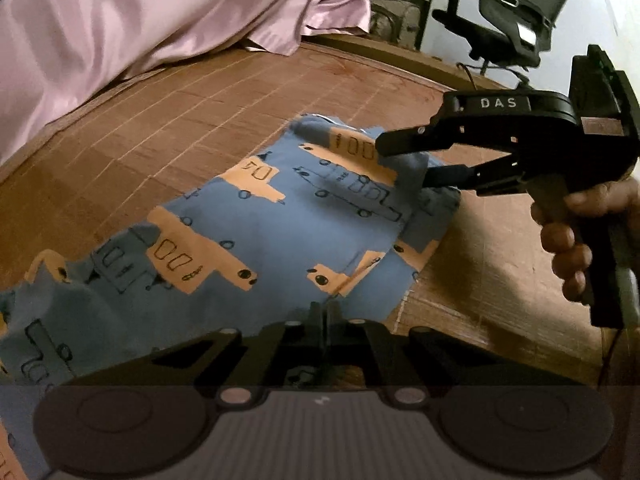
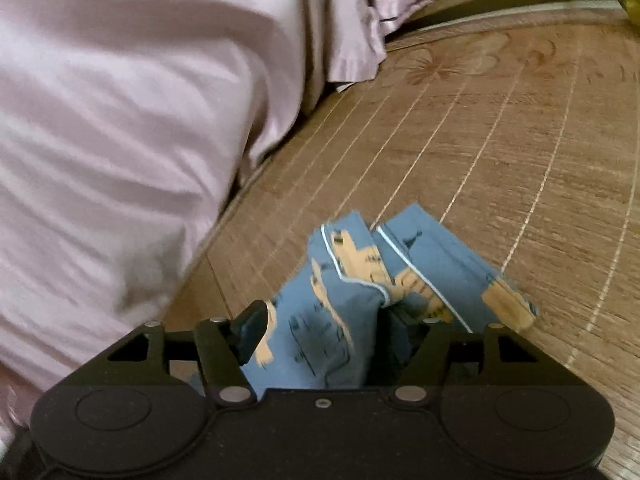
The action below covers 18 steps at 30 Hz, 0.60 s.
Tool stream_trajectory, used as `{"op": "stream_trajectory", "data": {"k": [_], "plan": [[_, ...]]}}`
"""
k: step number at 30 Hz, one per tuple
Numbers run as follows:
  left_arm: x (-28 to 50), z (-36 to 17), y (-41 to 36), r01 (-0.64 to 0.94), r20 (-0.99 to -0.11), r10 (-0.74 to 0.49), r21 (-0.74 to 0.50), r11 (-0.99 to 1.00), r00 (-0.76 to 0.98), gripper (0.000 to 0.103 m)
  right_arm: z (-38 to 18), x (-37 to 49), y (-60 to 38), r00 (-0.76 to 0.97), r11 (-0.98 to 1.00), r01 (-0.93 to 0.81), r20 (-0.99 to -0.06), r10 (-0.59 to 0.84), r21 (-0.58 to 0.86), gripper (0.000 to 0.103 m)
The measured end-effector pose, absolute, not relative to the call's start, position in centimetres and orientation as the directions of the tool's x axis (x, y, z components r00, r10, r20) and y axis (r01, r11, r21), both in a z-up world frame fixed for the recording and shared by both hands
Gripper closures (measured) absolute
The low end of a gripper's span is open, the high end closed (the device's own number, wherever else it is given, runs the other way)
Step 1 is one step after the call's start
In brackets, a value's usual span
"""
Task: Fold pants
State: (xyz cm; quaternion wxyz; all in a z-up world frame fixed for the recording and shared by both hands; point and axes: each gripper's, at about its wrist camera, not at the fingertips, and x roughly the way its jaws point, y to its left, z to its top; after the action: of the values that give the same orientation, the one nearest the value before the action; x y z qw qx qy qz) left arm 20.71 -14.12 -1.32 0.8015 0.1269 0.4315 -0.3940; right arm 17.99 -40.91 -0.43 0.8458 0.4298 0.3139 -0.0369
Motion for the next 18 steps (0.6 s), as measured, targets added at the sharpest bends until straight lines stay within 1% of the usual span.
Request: {"op": "stream_trajectory", "data": {"k": [6, 7, 8, 10, 12, 13, 14, 18], "plan": [[20.8, -1.2, -13.8, 0.740, -0.788, -0.518, -0.123, 0.661, 0.332, 0.103, -1.3, 17.9, -43.4, 0.820, 0.496, 0.410, -0.547, 0.168, 0.766, 0.037], [20.7, -1.2, -13.8, 0.739, -0.788, -0.517, -0.122, 0.662, 0.333, 0.103, -1.5, 17.7, -43.7, 0.818, 0.476, 0.428, -0.553, 0.157, 0.768, 0.037], [20.7, -1.2, -13.8, 0.740, -0.789, -0.517, -0.121, 0.662, 0.332, 0.103, -1.7, 17.6, -43.9, 0.816, 0.461, 0.442, -0.558, 0.149, 0.769, 0.040], [20.6, -1.2, -13.8, 0.740, -0.790, -0.516, -0.122, 0.661, 0.331, 0.103, -2.0, 17.8, -44.2, 0.800, 0.452, 0.475, -0.584, 0.135, 0.755, 0.054], [20.5, -1.2, -13.8, 0.743, -0.791, -0.514, -0.117, 0.659, 0.331, 0.103, -1.9, 18.3, -44.1, 0.778, 0.490, 0.497, -0.618, 0.114, 0.716, 0.083], [20.4, -1.2, -13.8, 0.747, -0.791, -0.512, -0.110, 0.656, 0.333, 0.103, -1.8, 18.6, -43.9, 0.765, 0.517, 0.504, -0.635, 0.104, 0.692, 0.087], [20.3, -1.2, -13.9, 0.750, -0.791, -0.510, -0.102, 0.654, 0.338, 0.103, -1.7, 18.8, -43.6, 0.757, 0.540, 0.505, -0.646, 0.097, 0.673, 0.095], [20.2, -1.0, -14.0, 0.752, -0.784, -0.513, -0.093, 0.653, 0.348, 0.103, -0.3, 19.4, -42.8, 0.769, 0.648, 0.451, -0.636, 0.067, 0.614, 0.097]]}}
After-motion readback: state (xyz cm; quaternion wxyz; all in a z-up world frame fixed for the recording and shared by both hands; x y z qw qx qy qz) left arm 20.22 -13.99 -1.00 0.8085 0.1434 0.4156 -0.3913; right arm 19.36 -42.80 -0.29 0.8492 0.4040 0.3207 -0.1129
